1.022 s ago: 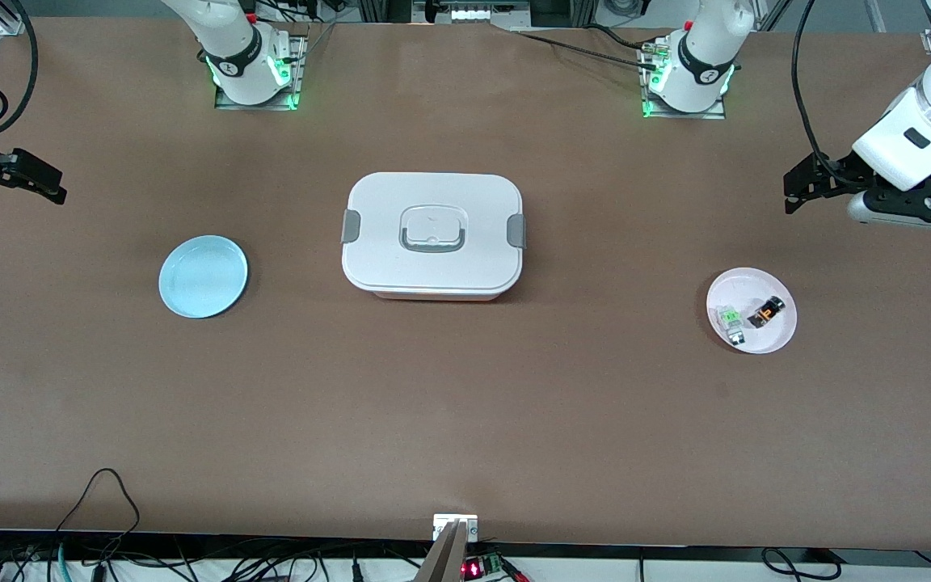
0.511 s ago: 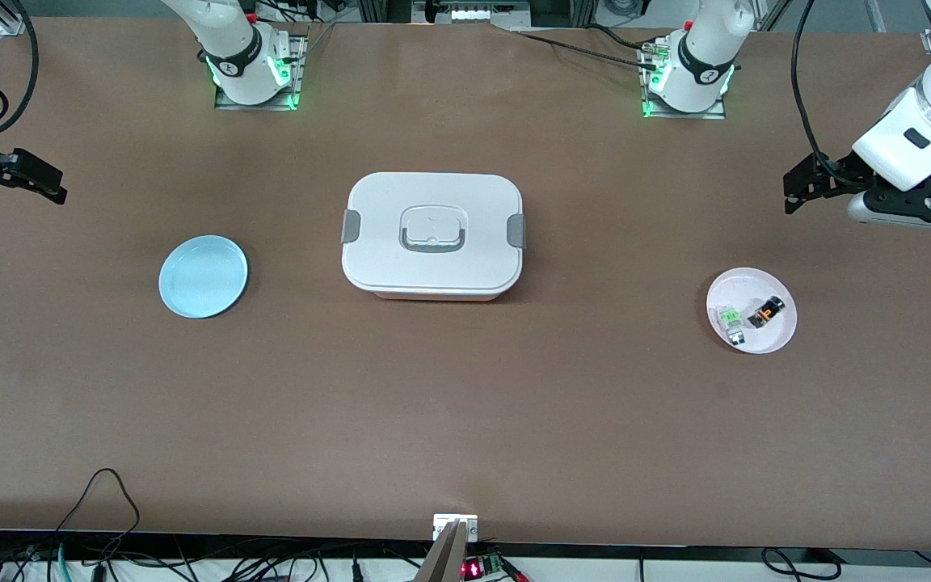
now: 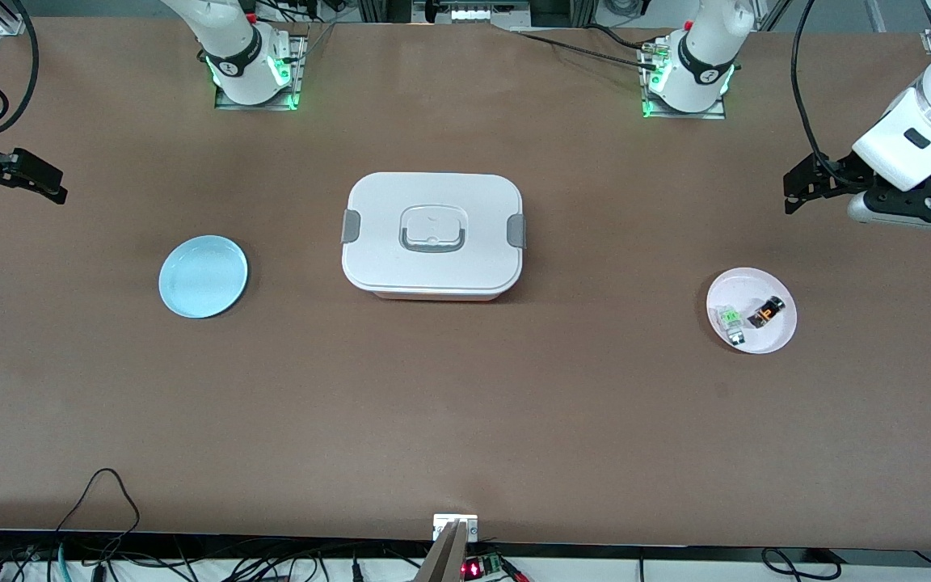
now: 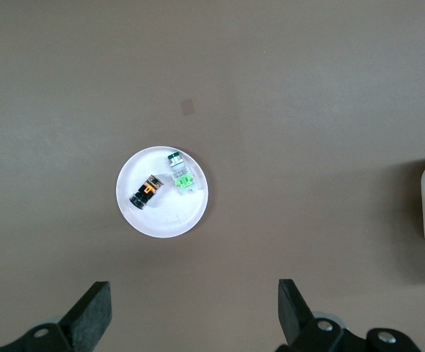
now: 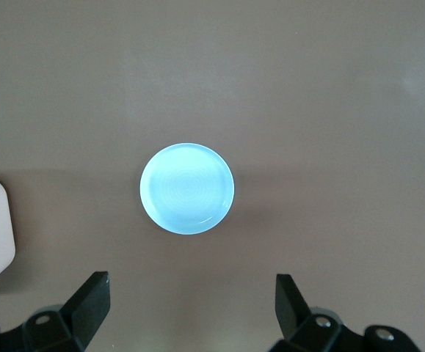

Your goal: Transfer orange switch to right arm and place

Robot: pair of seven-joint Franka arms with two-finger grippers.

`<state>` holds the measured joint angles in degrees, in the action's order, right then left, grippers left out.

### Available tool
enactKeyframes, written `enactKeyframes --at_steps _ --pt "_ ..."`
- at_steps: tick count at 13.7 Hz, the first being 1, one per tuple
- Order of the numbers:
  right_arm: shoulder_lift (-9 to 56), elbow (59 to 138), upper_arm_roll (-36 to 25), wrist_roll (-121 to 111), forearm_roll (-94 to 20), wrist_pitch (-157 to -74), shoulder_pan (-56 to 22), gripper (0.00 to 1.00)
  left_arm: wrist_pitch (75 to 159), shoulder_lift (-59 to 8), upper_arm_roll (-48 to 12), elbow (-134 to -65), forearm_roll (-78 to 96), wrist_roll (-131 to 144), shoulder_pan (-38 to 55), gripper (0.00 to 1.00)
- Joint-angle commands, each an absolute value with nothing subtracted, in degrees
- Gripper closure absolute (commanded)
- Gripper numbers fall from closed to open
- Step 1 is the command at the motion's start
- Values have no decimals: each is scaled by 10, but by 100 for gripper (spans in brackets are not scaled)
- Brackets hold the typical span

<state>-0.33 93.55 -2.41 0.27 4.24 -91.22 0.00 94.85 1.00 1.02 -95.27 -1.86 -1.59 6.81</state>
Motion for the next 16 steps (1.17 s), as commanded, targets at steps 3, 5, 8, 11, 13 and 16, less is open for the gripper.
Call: enactKeyframes --at_steps 3,5,8,11,13,16 --pt "0 924 -25 4 33 -895 3 0 938 2 14 -936 -22 -18 72 0" --pt "1 923 -25 3 33 -900 4 0 924 2 13 -936 -23 -18 72 0" --pt "3 924 -24 4 33 -901 4 0 897 3 13 -936 -22 -18 72 0" --pt "5 923 -25 2 33 -902 4 0 897 3 14 -936 -22 -18 72 0" --pt "5 923 -25 2 33 -903 4 0 897 -4 16 -937 -22 -18 72 0" --pt "6 923 -25 1 33 -902 4 0 896 -20 18 -937 -22 -12 61 0"
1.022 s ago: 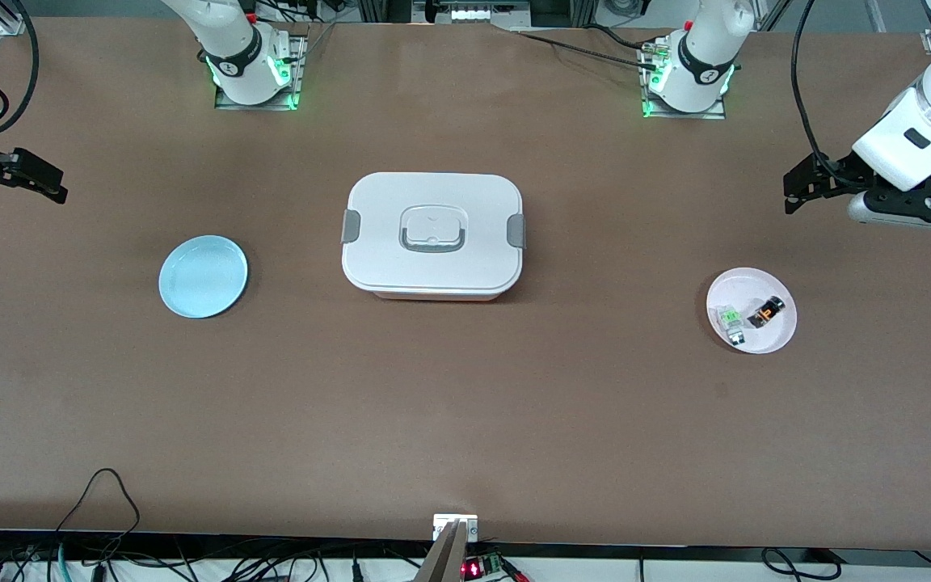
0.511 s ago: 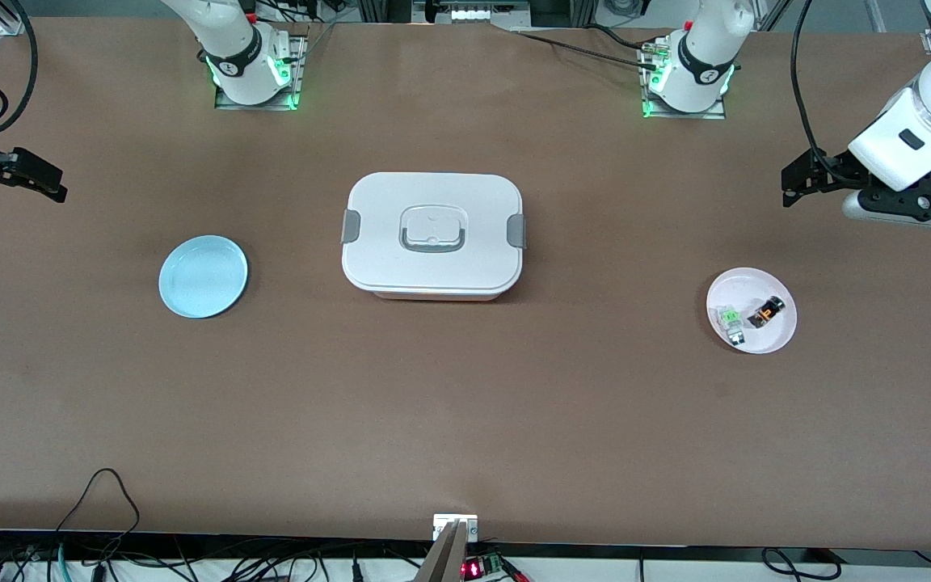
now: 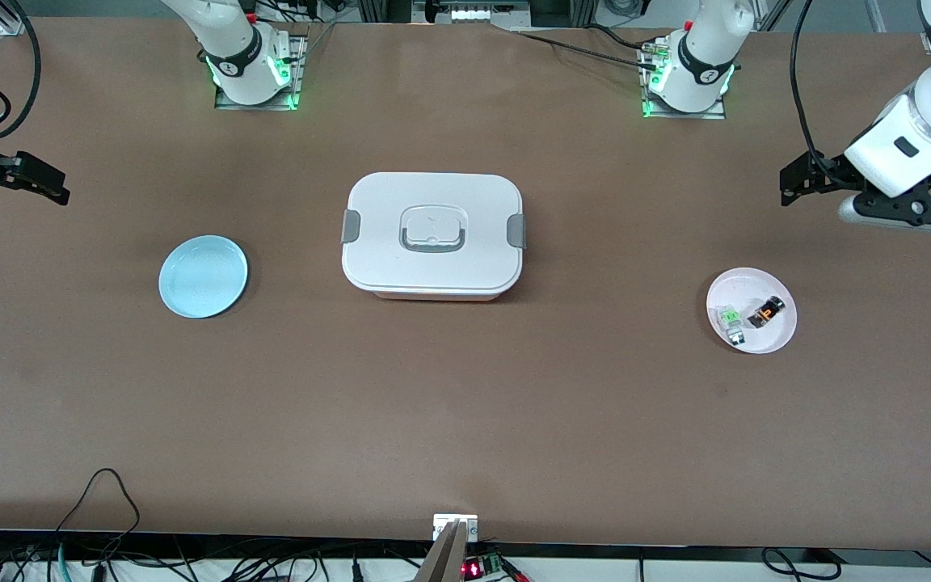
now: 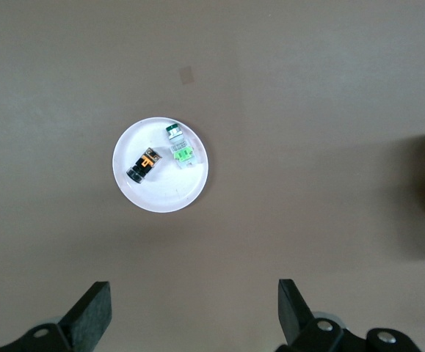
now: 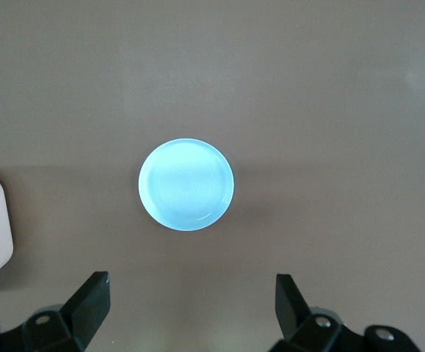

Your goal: Transfer orange switch to right arm and place

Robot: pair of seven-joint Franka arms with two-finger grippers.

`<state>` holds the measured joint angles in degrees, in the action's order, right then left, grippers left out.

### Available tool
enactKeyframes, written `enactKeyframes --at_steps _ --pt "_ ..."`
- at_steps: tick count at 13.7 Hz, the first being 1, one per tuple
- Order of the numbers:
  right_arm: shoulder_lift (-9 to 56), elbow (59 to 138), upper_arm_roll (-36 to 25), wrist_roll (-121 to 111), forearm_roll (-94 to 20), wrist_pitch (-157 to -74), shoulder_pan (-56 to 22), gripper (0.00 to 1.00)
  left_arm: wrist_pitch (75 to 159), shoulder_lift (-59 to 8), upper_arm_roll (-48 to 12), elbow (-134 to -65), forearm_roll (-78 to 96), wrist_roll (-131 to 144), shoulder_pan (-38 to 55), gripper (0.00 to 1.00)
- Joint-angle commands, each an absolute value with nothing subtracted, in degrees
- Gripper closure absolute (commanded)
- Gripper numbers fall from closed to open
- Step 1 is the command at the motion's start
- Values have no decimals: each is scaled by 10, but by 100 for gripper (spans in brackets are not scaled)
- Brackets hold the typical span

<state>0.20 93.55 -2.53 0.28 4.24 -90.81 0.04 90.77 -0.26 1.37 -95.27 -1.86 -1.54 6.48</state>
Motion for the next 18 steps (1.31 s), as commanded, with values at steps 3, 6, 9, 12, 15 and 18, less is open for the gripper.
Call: enactKeyframes --at_steps 3,6,9,12,15,18 --pt "14 924 -24 2 33 -898 3 0 896 -22 18 -938 -24 -4 60 0" --pt "27 924 -22 4 27 -897 2 0 873 -23 18 -944 -23 78 61 0" --pt "33 925 -21 9 9 -897 2 0 867 -23 18 -962 -21 170 59 0" --pt "41 925 -21 2 7 -895 2 0 875 -36 18 -987 -26 240 58 0" --pt "44 927 -21 2 7 -894 2 0 935 -83 18 -983 -28 242 33 0" --pt "51 927 -19 1 7 -891 1 0 946 -109 14 -978 -28 245 24 0"
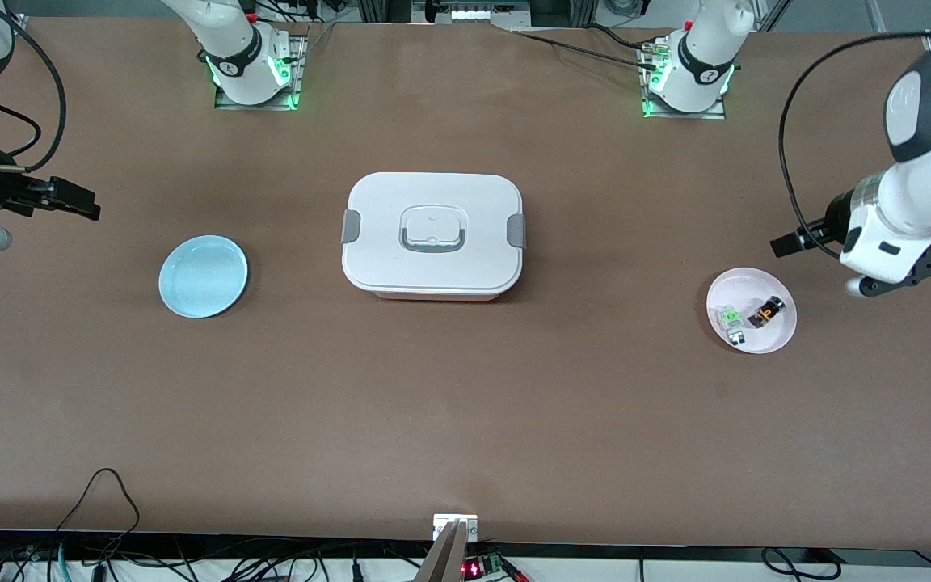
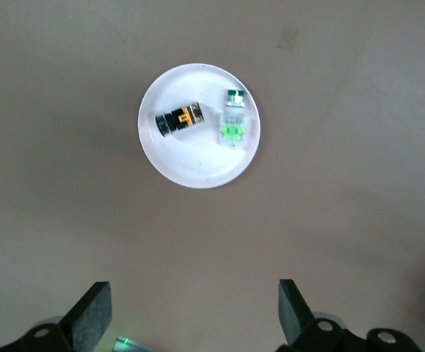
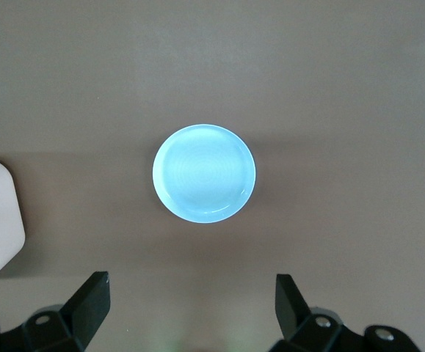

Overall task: Transfer orange switch to right arm and place
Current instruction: 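Lower the left gripper over the black-orange switch in the white dish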

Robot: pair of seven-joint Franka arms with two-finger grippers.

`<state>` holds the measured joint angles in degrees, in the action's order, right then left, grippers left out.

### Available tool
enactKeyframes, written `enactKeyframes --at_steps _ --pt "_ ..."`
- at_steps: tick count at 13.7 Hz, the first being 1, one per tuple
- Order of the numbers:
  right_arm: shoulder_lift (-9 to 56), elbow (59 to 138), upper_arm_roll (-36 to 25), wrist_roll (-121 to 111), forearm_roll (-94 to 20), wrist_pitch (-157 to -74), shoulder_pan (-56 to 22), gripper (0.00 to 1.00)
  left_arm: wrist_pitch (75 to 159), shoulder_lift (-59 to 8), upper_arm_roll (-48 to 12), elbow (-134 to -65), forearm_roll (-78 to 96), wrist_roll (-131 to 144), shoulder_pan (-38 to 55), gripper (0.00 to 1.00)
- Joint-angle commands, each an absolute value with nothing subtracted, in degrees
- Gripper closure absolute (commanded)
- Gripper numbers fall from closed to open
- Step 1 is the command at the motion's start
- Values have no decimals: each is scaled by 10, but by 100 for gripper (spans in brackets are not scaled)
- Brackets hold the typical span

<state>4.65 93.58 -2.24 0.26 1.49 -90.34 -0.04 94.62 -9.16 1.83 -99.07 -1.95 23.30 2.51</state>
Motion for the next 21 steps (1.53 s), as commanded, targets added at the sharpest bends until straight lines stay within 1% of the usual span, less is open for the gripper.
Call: enactKeyframes --at_steps 1,5,8,10,13,14,15,16,17,18,21 --pt "52 927 -19 1 7 -891 1 0 946 -110 14 -977 -22 245 21 0" --pt "52 927 -18 -1 7 -891 -5 0 944 -114 14 -965 -20 247 20 0" --pt "52 927 -18 -1 6 -891 -8 0 947 -131 14 -953 -26 238 20 0" --pt "52 927 -18 1 6 -885 -12 0 957 -142 18 -961 -26 244 19 0" --pt "49 926 -18 10 7 -872 -25 0 1011 -141 18 -997 -29 248 11 1" --pt "50 925 -18 6 7 -872 -24 0 1026 -141 18 -1009 -30 247 9 8" --pt "52 925 -19 2 7 -876 -24 0 1043 -138 18 -1025 -31 247 4 12" --pt "52 925 -19 2 8 -878 -24 0 1057 -133 17 -1041 -31 247 2 12" --pt "52 925 -19 2 9 -879 -24 0 1072 -131 17 -1051 -31 248 2 8" --pt "53 925 -19 2 10 -879 -24 0 1093 -131 18 -1061 -31 248 0 0" --pt "53 925 -19 2 14 -882 -24 0 1126 -129 18 -1084 -31 248 -11 0"
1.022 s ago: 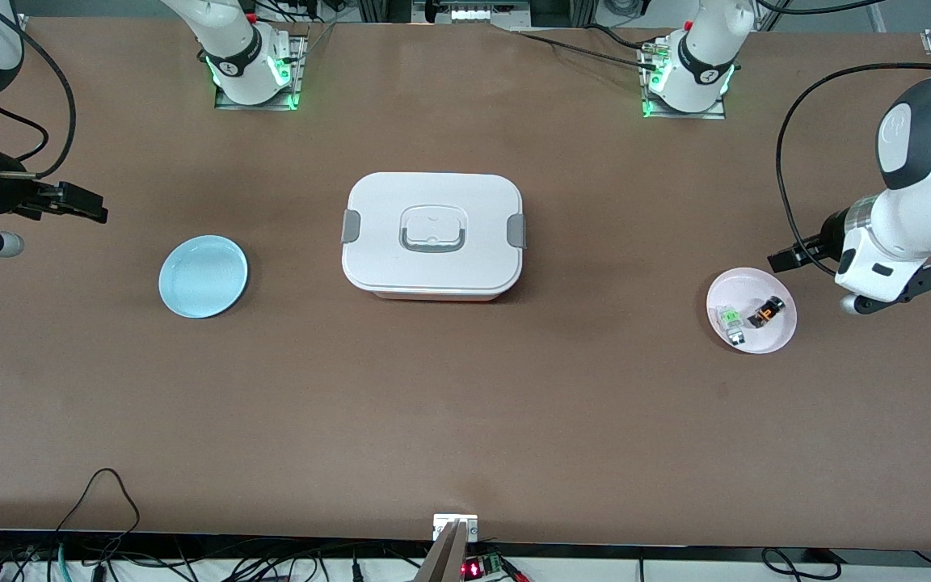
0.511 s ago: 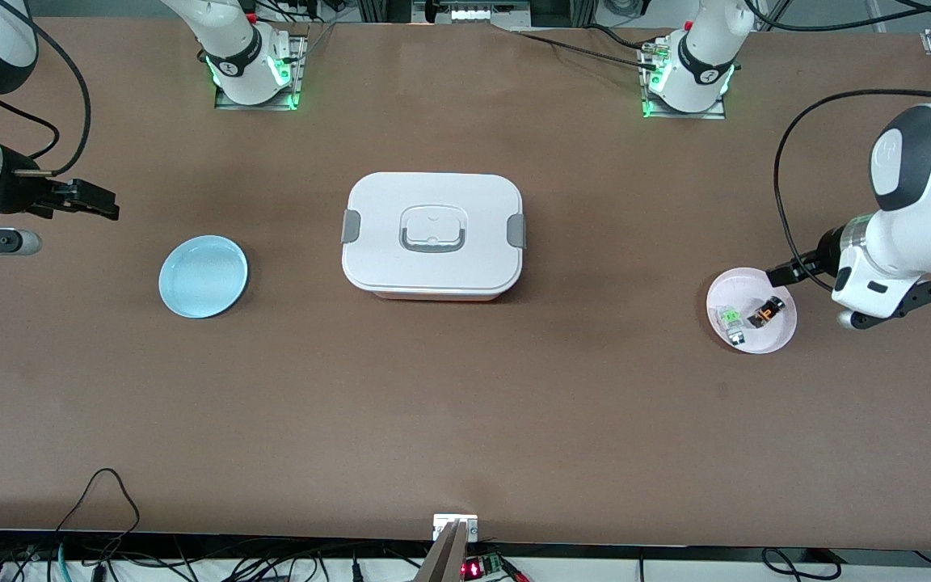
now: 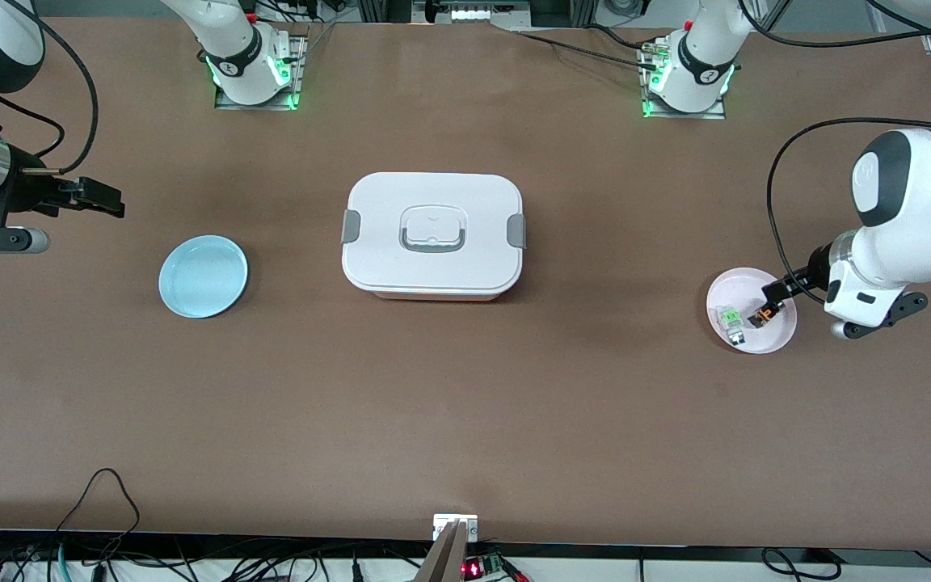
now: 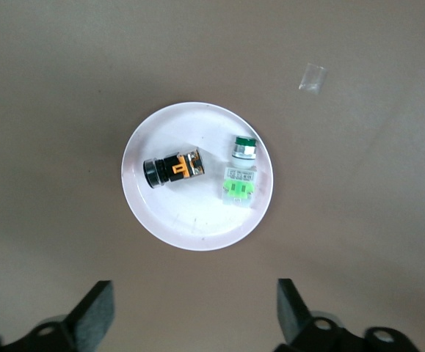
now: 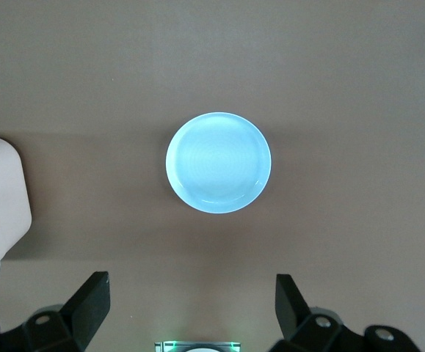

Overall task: Transfer orange switch to right arm and place
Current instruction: 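Lower the left gripper over the black-orange switch in the white dish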

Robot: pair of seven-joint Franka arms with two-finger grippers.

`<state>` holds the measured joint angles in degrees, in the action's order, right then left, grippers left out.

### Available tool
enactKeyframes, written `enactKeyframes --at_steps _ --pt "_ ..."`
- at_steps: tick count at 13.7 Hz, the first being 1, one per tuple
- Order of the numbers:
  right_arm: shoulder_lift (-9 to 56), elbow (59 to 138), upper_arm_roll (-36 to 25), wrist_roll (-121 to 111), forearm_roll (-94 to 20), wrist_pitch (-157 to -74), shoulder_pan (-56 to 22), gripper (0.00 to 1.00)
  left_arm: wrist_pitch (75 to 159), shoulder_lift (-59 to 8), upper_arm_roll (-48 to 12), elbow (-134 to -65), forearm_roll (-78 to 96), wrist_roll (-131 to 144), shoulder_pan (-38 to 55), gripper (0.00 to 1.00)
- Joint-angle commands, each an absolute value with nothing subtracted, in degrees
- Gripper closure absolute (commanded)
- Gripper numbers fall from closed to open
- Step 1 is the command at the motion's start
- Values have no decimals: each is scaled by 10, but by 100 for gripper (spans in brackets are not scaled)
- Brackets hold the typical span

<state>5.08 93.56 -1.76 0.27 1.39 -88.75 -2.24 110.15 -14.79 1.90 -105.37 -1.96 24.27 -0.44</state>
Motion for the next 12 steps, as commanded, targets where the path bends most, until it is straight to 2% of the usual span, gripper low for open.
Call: enactKeyframes --at_steps 1,4,8,12 --pt "53 925 -19 2 14 -882 -24 0 1154 -124 18 -1101 -31 248 -12 0" --pt "53 925 -19 1 14 -882 -24 0 1251 -97 18 -1177 -32 245 -13 0" --pt "53 925 -19 1 13 -882 -24 0 1375 -93 18 -1255 -32 239 -33 0" --pt "53 925 -19 2 11 -881 -24 0 1437 -138 18 -1261 -72 243 -56 0"
